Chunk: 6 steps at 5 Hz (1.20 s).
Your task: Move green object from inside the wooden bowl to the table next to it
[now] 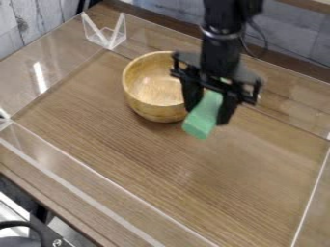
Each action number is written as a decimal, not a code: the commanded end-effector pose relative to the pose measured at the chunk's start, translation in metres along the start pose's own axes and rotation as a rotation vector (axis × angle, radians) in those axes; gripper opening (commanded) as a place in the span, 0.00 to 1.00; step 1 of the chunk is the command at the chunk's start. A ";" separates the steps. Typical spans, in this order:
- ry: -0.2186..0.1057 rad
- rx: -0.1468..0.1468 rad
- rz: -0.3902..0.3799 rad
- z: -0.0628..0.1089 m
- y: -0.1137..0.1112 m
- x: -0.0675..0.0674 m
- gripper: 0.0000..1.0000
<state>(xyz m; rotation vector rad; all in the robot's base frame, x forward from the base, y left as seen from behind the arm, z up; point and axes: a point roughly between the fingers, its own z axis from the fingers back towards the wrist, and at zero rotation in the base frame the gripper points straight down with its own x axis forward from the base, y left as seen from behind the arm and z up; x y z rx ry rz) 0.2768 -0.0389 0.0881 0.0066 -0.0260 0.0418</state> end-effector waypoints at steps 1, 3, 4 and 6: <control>-0.046 -0.016 -0.018 -0.001 0.004 0.004 0.00; -0.045 -0.050 -0.071 -0.014 0.017 -0.005 0.00; -0.045 -0.066 -0.117 -0.024 0.019 -0.010 0.00; -0.031 -0.079 -0.122 -0.027 0.009 0.012 1.00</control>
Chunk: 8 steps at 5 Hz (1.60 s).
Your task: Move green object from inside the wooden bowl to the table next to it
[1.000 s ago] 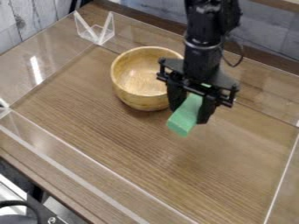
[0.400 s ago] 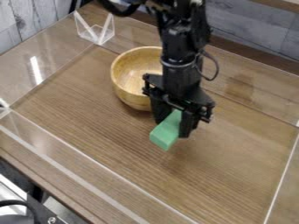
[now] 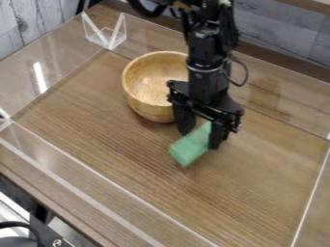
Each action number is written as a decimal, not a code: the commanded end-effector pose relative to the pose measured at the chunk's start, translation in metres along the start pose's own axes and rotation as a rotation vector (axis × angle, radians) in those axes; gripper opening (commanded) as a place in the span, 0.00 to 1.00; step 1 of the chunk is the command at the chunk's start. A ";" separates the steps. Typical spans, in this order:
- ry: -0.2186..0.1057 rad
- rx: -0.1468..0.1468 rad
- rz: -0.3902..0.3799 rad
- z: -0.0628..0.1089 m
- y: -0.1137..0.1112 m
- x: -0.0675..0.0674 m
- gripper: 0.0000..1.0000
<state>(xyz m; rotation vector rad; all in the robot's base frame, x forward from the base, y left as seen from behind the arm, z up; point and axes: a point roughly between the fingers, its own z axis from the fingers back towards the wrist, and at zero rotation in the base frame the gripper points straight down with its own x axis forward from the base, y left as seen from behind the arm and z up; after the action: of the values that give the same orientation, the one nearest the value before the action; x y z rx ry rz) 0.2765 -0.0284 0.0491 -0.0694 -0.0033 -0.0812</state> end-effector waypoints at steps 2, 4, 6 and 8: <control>-0.064 -0.005 0.049 0.011 0.002 0.025 1.00; -0.058 -0.016 0.000 0.002 0.016 0.027 1.00; -0.061 -0.026 -0.054 0.012 0.021 0.025 1.00; -0.064 -0.024 -0.032 0.009 0.011 0.034 1.00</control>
<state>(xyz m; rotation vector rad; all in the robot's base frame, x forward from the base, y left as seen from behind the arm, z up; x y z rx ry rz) 0.2986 -0.0197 0.0435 -0.0980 -0.0091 -0.1101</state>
